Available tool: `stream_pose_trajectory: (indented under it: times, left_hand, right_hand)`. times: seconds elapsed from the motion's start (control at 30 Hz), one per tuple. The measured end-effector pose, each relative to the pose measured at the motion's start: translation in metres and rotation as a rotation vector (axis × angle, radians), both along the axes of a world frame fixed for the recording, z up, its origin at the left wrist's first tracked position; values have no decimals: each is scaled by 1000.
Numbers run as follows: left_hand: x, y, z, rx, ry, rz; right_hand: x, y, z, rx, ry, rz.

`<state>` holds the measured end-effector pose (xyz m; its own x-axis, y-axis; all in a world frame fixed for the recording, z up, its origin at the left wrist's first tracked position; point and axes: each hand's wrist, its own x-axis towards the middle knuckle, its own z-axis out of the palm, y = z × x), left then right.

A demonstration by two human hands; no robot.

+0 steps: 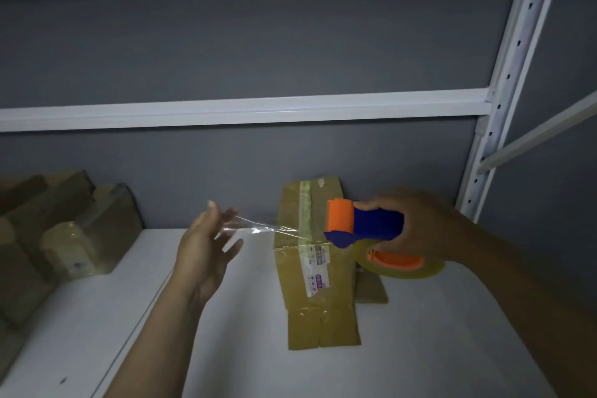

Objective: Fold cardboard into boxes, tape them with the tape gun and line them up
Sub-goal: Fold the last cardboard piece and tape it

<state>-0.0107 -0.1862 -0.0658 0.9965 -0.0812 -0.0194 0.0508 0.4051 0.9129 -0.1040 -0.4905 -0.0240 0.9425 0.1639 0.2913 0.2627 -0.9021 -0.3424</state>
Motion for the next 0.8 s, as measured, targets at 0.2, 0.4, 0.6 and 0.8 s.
stream_pose_trajectory:
  times: [0.2,0.4,0.6,0.8]
  left_hand:
    - [-8,-5,1,142,0,75]
    - [-9,-7,7,366,-93,115]
    - [-7,-4,7,468,-249,151]
    - [-4,-4,3,527,-197,268]
  right_hand:
    - [-4,-2,-7,22,0,-21]
    - [-10,-6,-5,51,-17,-22]
    - [-17,-6,-5,82,-47,-20]
    - [-19,-2,-2,76,-68,26]
